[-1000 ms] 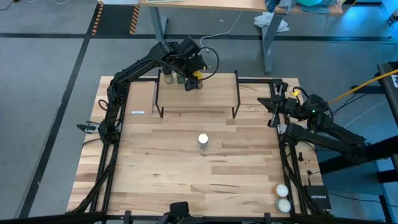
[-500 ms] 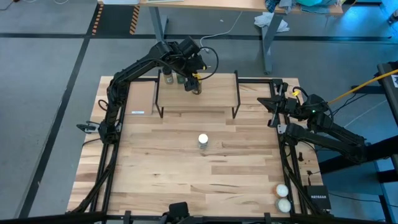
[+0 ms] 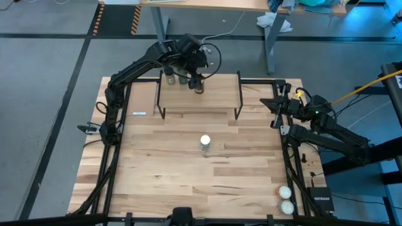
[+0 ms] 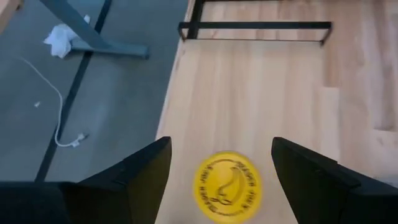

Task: Shelf spices
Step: Put the yellow seasoning bottle on the shelf

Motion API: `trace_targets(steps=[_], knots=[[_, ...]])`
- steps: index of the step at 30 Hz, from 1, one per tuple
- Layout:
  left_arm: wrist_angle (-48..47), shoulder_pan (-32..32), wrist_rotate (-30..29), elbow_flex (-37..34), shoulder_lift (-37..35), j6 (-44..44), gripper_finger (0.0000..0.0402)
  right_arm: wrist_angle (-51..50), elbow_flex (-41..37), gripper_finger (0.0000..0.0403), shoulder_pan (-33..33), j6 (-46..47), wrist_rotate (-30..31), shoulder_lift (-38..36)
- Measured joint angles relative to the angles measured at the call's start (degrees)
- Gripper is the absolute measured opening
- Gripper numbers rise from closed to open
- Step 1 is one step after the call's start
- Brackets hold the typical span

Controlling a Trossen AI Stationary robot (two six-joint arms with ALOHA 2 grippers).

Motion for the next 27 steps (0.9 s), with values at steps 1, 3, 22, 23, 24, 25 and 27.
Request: trace_targets(steps=[1, 3, 22, 23, 24, 25, 27], knots=[[-0.5, -0.1, 0.1, 0.0, -0.2, -0.3, 0.0271, 0.0, 0.0, 0.0005, 0.0, -0.1, 0.0, 0.0], [-2.0, -0.8, 0.2, 0.0, -0.5, -1.2, 0.0271, -0.1, 0.0, 0.0005, 0.0, -0.1, 0.0, 0.0], [-9.4, -16.0, -12.4, 0.0, -0.6, 2.5, 0.0084, -0.3, 0.0, 0.0005, 0.0, 0.0, 0.0, 0.0], [-10.7, -16.4, -13.0, 0.0, -0.6, 1.8, 0.0062, -0.3, 0.0, 0.0005, 0.0, 0.0, 0.0, 0.0], [-11.6, -16.6, -13.3, 0.0, -0.6, 1.4, 0.004, -0.3, 0.0, 0.0005, 0.0, 0.1, 0.0, 0.0], [-12.4, -16.8, -13.4, 0.0, -0.6, 0.6, 0.0021, -0.3, 0.0, 0.0005, 0.0, 0.2, 0.0, 0.0], [-13.1, -16.9, -13.5, 0.0, -0.6, -1.0, 0.0009, -0.3, 0.0, 0.0005, 0.0, 0.2, 0.0, 0.0]])
